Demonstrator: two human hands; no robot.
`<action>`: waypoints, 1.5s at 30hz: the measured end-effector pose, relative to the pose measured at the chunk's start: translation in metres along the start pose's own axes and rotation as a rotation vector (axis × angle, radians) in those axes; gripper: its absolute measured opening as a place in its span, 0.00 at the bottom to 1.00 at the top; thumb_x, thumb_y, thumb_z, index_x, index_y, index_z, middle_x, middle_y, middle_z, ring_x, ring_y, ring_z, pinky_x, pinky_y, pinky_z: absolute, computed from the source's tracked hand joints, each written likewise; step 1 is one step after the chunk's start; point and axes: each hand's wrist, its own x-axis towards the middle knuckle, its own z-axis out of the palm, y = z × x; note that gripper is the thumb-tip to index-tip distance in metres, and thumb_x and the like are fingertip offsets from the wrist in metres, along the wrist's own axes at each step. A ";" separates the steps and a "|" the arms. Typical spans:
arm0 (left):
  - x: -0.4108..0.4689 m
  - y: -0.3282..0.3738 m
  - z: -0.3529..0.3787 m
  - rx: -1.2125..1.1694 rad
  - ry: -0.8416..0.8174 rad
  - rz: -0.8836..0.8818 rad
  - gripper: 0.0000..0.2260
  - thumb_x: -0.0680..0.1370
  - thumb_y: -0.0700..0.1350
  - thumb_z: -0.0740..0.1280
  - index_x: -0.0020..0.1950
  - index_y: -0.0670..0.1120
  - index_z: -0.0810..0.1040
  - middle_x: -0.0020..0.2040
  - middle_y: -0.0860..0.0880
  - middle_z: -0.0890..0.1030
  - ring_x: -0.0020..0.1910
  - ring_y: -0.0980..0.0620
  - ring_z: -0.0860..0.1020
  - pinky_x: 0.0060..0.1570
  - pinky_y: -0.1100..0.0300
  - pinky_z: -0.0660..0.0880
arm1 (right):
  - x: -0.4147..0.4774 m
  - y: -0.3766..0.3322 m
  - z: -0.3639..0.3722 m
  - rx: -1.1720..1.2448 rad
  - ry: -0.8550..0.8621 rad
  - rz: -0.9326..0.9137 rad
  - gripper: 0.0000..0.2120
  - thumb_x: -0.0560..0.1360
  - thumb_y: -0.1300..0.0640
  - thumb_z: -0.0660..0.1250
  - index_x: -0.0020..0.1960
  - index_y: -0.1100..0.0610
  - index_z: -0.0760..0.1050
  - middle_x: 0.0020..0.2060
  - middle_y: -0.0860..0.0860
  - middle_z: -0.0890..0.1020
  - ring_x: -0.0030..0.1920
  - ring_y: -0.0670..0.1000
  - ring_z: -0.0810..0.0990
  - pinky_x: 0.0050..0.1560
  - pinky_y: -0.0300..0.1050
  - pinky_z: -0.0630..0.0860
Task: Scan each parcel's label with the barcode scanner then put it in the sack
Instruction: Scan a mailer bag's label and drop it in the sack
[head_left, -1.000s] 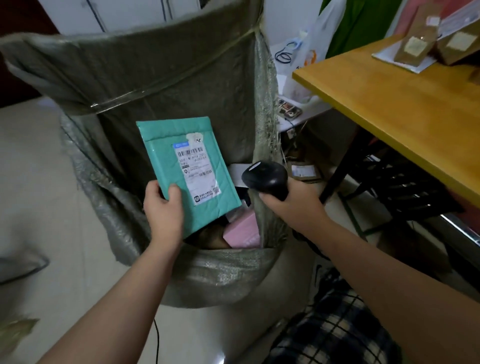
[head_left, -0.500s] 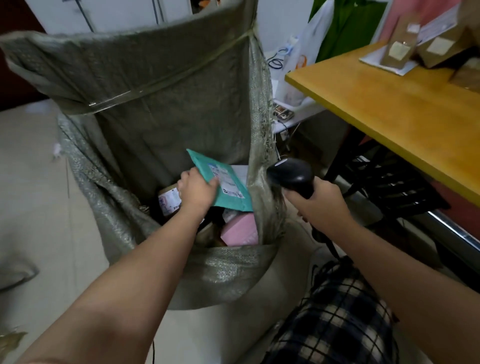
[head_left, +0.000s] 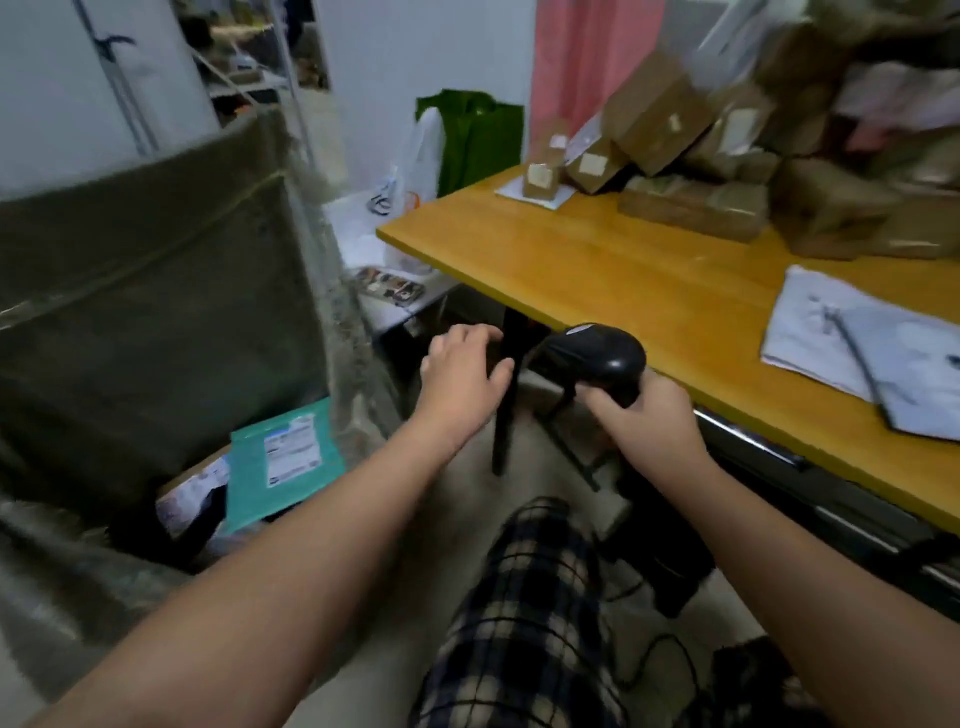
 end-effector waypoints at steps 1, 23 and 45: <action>0.003 0.023 0.011 -0.020 -0.025 0.040 0.17 0.80 0.50 0.63 0.68 0.49 0.71 0.67 0.47 0.70 0.68 0.45 0.64 0.65 0.53 0.61 | -0.001 0.009 -0.019 0.006 0.046 0.021 0.08 0.73 0.49 0.71 0.38 0.47 0.73 0.33 0.50 0.82 0.35 0.50 0.81 0.36 0.48 0.77; 0.056 0.312 0.166 0.341 -0.618 0.440 0.45 0.70 0.69 0.66 0.78 0.52 0.50 0.75 0.40 0.59 0.73 0.38 0.57 0.68 0.43 0.58 | -0.031 0.116 -0.269 0.334 0.662 0.343 0.11 0.75 0.56 0.69 0.39 0.63 0.76 0.27 0.56 0.78 0.25 0.55 0.77 0.32 0.46 0.74; 0.103 0.250 0.117 0.085 -0.223 0.309 0.15 0.76 0.51 0.70 0.57 0.45 0.72 0.56 0.43 0.78 0.55 0.41 0.75 0.53 0.49 0.74 | -0.012 0.096 -0.241 0.256 0.428 0.320 0.13 0.74 0.53 0.69 0.43 0.64 0.77 0.29 0.56 0.79 0.28 0.55 0.80 0.38 0.54 0.79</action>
